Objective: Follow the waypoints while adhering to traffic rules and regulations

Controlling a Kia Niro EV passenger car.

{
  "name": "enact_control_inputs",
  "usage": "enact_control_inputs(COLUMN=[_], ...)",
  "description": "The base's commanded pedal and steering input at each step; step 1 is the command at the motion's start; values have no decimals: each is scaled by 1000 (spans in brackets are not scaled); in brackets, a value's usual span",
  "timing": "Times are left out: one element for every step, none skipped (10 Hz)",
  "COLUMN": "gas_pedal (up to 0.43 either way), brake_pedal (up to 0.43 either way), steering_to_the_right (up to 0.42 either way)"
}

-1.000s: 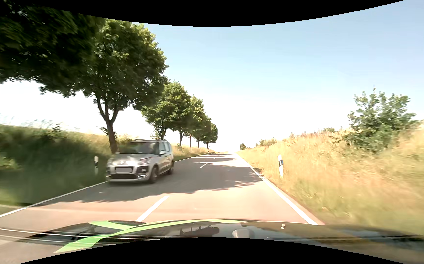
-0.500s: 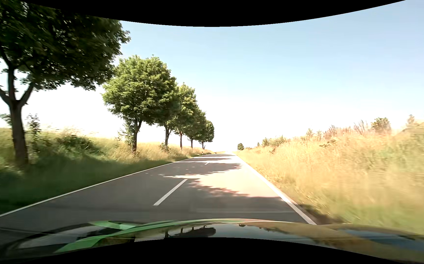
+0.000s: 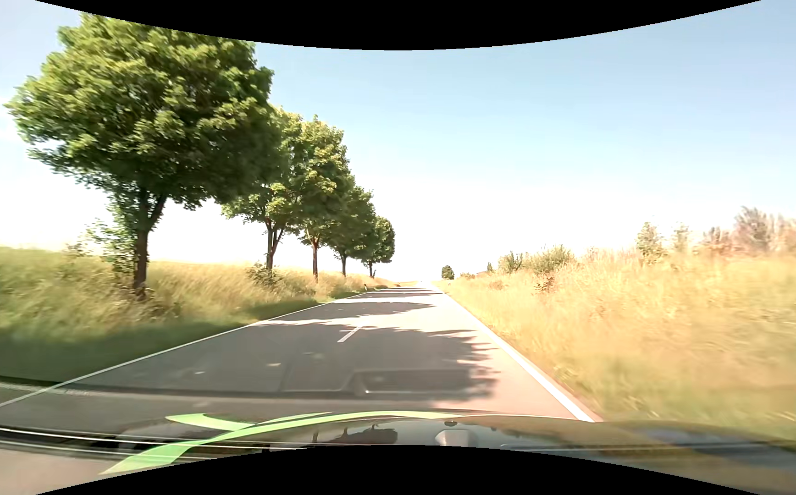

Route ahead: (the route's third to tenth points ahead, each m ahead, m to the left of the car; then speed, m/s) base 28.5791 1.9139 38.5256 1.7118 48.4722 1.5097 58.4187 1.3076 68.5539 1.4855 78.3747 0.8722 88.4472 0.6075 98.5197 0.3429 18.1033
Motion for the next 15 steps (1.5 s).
enact_control_inputs(gas_pedal=[398,398,398,398,398,378,370,358,358,358,358,370,370,370,370], brake_pedal=[0,0,0,0,0,0,0,0,0,0,0,0,0,0,0], steering_to_the_right=[5,5,5,5,5,5,5,4,4,1,-3,-7,-7,-7,-7])
